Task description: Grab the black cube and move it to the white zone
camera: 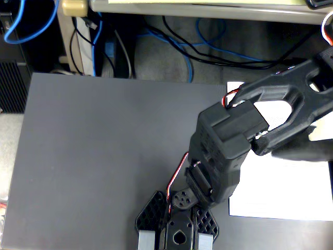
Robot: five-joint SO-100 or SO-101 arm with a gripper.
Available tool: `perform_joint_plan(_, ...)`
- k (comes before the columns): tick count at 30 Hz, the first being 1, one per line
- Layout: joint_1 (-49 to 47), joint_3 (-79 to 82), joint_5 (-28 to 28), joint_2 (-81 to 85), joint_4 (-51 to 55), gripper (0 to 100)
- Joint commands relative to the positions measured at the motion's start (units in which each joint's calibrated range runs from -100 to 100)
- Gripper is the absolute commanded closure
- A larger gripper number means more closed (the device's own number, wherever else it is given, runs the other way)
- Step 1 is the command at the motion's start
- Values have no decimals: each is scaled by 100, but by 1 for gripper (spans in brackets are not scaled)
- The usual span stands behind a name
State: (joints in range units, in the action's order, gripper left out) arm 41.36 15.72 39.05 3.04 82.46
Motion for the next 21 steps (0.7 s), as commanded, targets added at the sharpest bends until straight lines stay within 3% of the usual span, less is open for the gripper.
perform_joint_plan(1,22,-76,45,339,65,66)
perform_joint_plan(5,-30,-76,45,339,73,66)
perform_joint_plan(11,-413,-1191,-34,440,1051,66)
perform_joint_plan(21,-1428,-3576,-1218,448,1428,66)
